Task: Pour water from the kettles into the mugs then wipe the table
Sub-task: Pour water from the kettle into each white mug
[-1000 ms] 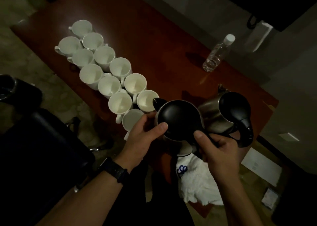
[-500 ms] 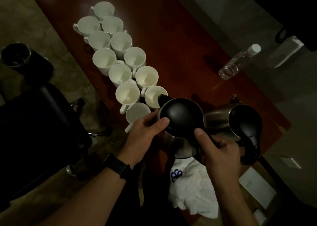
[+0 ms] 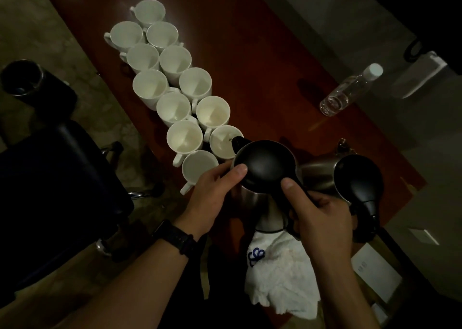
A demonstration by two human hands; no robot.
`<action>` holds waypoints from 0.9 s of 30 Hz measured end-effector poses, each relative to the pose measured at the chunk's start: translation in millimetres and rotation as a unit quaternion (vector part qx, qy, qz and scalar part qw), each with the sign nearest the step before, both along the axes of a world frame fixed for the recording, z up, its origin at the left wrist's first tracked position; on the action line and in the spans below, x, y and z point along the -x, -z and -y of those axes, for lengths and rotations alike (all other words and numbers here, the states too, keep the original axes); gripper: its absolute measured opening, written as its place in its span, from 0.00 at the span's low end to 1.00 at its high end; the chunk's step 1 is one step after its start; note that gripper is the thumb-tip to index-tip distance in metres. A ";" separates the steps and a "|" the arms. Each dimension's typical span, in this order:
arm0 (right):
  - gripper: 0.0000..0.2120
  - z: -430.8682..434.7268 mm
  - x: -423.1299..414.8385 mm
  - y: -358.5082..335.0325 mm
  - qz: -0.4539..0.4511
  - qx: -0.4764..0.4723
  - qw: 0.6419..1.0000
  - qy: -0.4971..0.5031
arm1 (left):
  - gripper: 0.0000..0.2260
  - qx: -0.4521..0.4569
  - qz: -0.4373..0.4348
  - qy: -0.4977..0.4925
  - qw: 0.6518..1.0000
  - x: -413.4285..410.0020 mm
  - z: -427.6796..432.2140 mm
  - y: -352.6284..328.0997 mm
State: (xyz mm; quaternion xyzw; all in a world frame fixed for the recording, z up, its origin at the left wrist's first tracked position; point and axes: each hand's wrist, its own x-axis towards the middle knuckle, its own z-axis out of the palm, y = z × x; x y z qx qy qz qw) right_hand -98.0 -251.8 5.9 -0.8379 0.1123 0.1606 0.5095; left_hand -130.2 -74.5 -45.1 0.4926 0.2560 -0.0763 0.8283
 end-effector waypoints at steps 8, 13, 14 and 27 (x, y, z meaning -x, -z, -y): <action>0.36 1.6 -0.2 -0.1 -0.003 0.019 1.000 -0.007 | 0.15 0.025 -0.009 -0.008 1.000 0.7 2.9 -1.3; 0.33 3.2 -0.7 -1.4 0.000 0.029 1.000 -0.010 | 0.15 0.031 -0.015 -0.016 0.999 1.9 4.1 -1.7; 0.33 3.4 -0.9 -1.8 0.000 0.031 0.999 -0.011 | 0.15 0.033 -0.013 -0.016 0.999 2.0 4.3 -1.7; 0.35 6.7 0.0 -8.2 0.016 0.067 0.997 -0.017 | 0.16 0.031 -0.001 -0.015 0.999 2.0 8.8 -3.4</action>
